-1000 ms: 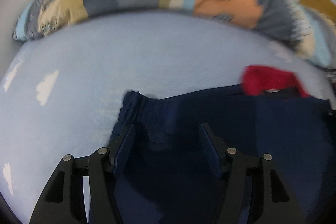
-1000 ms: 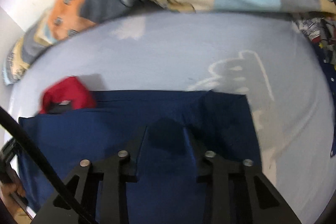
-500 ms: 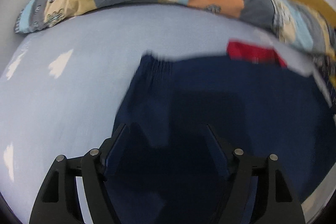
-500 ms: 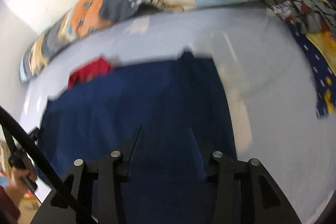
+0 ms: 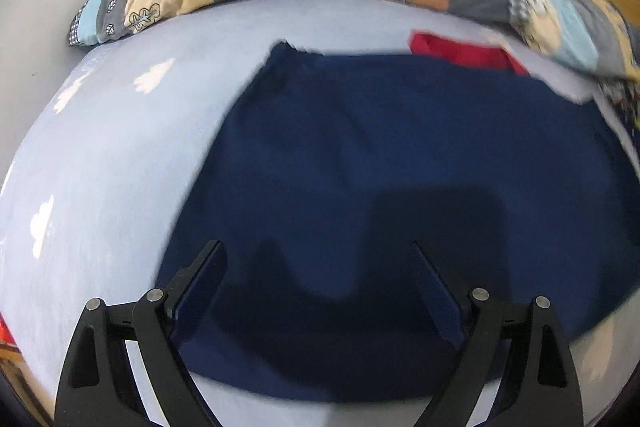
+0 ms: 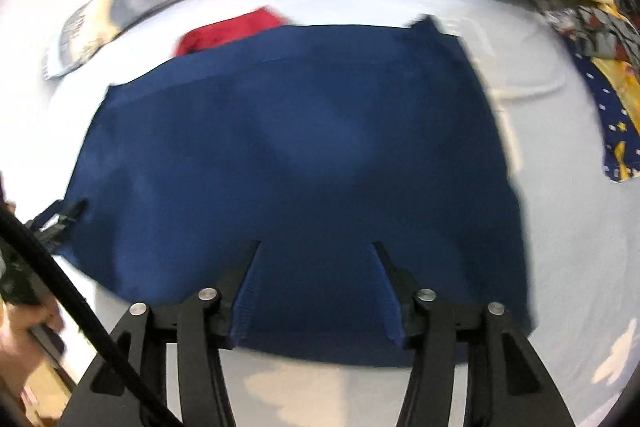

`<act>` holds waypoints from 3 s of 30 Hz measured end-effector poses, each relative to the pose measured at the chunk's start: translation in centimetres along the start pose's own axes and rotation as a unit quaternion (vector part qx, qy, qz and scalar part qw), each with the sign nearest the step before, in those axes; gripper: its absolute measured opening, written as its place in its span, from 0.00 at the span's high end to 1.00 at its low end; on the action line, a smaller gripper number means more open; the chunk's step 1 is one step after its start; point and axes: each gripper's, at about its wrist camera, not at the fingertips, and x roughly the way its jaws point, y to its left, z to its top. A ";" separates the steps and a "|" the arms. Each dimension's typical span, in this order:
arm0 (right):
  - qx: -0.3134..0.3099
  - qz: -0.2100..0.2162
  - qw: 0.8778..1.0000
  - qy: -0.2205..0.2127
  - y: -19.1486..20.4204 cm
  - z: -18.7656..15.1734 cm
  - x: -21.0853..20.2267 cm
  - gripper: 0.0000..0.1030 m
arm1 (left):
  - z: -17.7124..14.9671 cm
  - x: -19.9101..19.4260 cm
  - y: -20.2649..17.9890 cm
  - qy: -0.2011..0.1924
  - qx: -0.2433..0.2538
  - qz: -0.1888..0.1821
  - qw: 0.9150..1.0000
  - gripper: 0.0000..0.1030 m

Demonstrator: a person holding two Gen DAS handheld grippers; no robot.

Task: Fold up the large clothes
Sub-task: 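Press and smooth the folded jacket flat with both tools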

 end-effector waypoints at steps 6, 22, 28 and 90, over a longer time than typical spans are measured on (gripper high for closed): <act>-0.027 -0.035 0.998 0.049 1.8 -2.8 4.9 0.11 | -2.8 2.4 -0.7 0.045 -0.006 0.007 0.999 0.00; -0.017 -0.038 0.998 0.051 2.9 -2.9 4.7 0.01 | -3.5 2.3 -0.1 0.027 -0.006 0.002 1.000 0.00; -0.005 -0.044 0.998 0.052 2.7 -3.0 4.4 0.01 | -2.9 2.5 0.0 0.053 -0.020 0.002 0.998 0.00; 0.056 -0.140 0.987 0.060 -2.1 -3.8 -1.4 0.08 | -0.3 -4.8 -13.4 0.013 0.107 0.016 0.994 0.00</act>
